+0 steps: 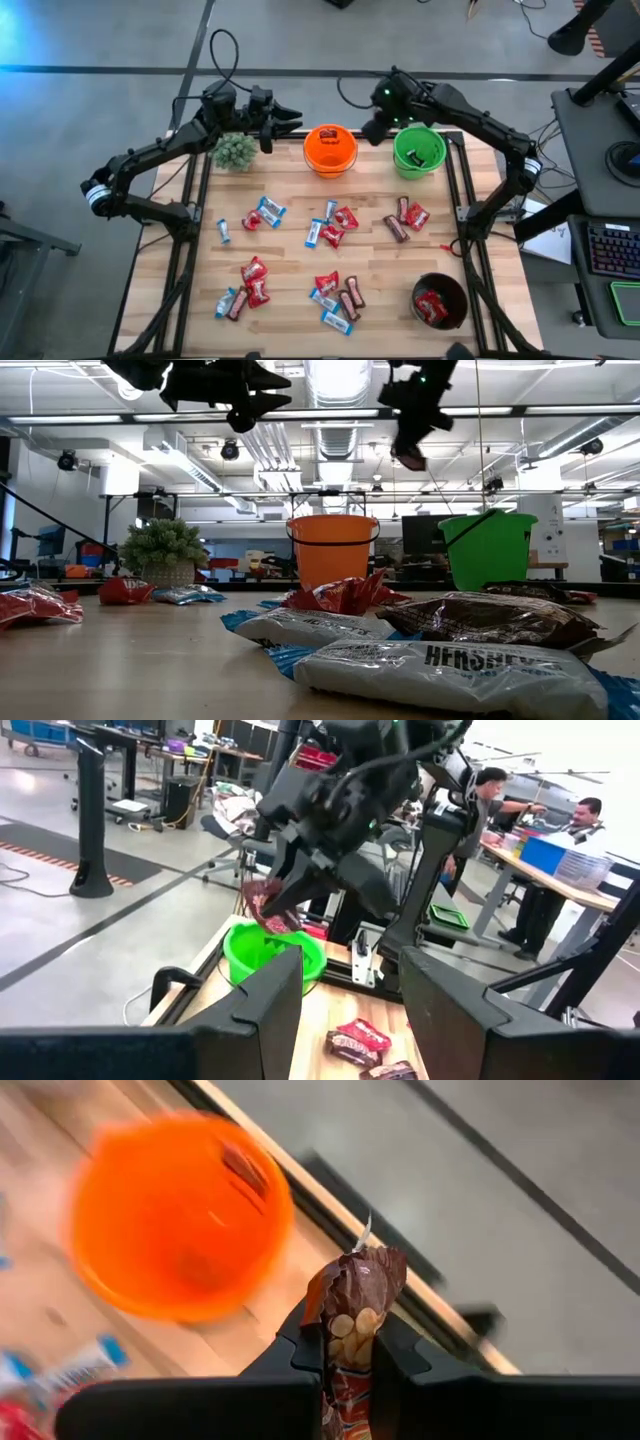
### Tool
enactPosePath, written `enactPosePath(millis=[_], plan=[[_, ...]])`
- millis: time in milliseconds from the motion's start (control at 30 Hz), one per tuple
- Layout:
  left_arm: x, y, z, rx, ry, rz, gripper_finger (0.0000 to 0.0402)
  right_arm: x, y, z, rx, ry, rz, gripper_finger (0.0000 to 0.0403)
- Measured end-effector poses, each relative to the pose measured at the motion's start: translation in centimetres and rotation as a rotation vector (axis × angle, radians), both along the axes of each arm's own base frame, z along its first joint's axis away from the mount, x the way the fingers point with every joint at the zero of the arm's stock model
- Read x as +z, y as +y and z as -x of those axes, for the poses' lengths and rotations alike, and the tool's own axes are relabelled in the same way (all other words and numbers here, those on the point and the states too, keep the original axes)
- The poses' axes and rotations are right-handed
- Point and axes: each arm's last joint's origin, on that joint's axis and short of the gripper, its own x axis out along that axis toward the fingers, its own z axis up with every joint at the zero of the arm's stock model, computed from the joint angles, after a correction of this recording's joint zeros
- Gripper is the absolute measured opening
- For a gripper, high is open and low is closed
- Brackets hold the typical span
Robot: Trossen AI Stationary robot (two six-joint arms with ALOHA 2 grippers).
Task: Organize candy in baskets
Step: Put the brown chocolate into the green bucket
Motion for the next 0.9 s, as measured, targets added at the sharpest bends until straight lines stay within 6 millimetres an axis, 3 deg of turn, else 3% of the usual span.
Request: enactPosePath(millis=[600, 900], plan=[[0.0, 0.0, 0.0, 0.0, 0.001, -0.001, 0.0151, -2.3, 0.0, 4.3, -0.154, 0.429, -0.132, 0.0023], [0.0, 0.0, 0.0, 0.001, 0.001, -0.001, 0.0151, -3.9, 0.1, 4.6, -0.15, 0.493, -0.185, 0.0056]])
